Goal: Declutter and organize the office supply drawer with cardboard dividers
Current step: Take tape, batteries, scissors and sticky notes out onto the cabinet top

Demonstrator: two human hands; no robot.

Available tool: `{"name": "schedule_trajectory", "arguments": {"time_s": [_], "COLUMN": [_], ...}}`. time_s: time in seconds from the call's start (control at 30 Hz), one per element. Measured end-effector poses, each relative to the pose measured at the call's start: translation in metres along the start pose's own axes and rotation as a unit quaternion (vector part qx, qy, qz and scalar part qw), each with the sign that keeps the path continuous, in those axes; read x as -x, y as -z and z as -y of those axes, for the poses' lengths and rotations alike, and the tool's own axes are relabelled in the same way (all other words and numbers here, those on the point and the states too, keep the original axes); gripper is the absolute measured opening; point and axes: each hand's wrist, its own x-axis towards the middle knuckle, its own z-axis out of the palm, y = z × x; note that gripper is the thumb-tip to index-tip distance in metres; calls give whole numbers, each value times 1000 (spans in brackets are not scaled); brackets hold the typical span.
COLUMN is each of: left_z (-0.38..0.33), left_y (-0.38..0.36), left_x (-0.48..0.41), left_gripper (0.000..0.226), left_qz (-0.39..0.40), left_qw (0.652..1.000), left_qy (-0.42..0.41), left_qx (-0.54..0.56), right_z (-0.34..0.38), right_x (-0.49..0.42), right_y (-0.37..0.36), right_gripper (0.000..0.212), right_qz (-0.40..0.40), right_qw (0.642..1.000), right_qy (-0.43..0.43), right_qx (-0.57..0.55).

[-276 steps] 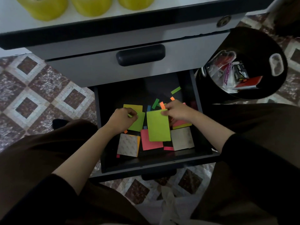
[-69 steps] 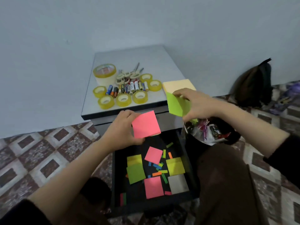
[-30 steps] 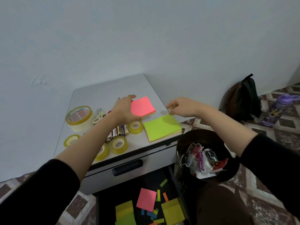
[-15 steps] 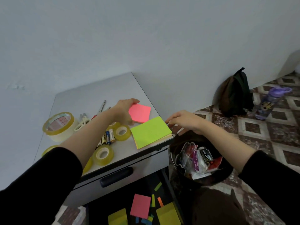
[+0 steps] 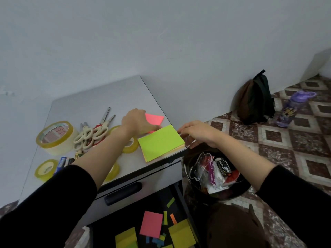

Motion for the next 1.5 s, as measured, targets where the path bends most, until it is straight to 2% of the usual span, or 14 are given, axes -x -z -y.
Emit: {"name": "schedule_trajectory", "arguments": {"time_s": [0.1,0.23,0.4,0.5,0.77,0.93,1.03,1.1,1.2,1.37,1.5], "left_z": [0,5,8,9,9,12,13,16,19,20,26], "left_y": [1,8,8,8,8,9,14,19,24,27,11], "left_x": [-4,-5,-2,1,9,16,26,37,61,119,170], "left_gripper": [79,63,54,52,47,57,52,47,37,19,9], "left_qz": [33,89,110,109,117,52,-14,-40,-73,-134,-171], "left_qw": [997,990,986,985,981,985,983,980,972,949,935], "left_qy": [-32,-77,-107,-117,-133,-133,-126,-117,-107,-127,-138], "left_qx": [54,78,58,58,84,101,135,157,197,255,280], "right_z": [-3,-5,-4,-4,-4,-4,-2,3,15,24,10], "right_x": [-1,1,7,10,14,20,28,36,51,72,80], "right_y": [1,1,-1,-4,-7,-9,-7,-8,-14,-43,-81], "right_gripper": [26,24,50,42,43,55,59,43,9,29,28], "right_qz": [0,2,4,-4,-10,-22,-72,-134,-202,-180,-149], "right_qw": [1000,1000,1000,999,999,999,994,982,958,956,964], "right_qy": [-6,-5,10,24,9,22,63,106,179,212,199], "right_qx": [2,-7,15,32,31,40,54,76,98,94,92]}}
